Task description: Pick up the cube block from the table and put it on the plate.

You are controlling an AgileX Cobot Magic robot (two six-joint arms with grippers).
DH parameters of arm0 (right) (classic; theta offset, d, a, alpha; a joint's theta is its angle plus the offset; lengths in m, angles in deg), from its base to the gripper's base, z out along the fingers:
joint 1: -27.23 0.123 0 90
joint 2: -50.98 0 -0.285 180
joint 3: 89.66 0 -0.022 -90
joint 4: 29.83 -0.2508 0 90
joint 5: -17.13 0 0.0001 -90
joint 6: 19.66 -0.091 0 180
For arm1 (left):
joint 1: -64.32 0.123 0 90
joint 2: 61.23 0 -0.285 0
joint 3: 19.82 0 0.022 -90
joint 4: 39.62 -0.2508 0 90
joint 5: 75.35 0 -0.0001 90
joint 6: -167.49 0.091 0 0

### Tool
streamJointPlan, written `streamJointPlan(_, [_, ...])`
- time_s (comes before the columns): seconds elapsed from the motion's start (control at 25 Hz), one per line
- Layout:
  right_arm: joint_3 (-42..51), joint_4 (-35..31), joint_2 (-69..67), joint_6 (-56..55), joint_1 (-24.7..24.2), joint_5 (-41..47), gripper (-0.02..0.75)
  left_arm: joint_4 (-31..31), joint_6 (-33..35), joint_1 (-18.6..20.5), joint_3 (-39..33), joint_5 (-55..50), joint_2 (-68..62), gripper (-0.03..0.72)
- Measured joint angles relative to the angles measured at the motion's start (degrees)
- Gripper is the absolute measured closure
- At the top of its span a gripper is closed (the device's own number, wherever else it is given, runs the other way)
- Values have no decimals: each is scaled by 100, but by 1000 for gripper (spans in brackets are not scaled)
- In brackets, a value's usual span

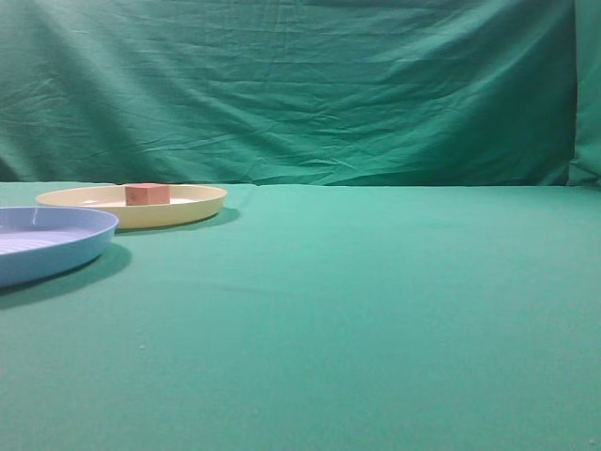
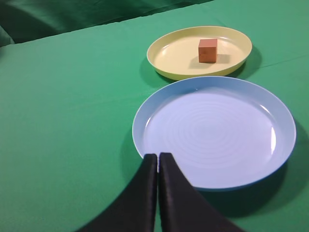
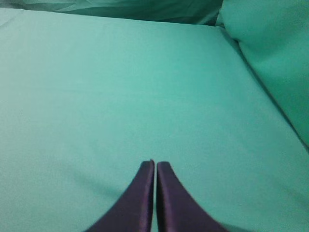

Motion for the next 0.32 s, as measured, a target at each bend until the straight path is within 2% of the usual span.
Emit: streamJointPlan(0.32, [9,0,0,-11,0,-13,738,0,0,0,0,0,0,688])
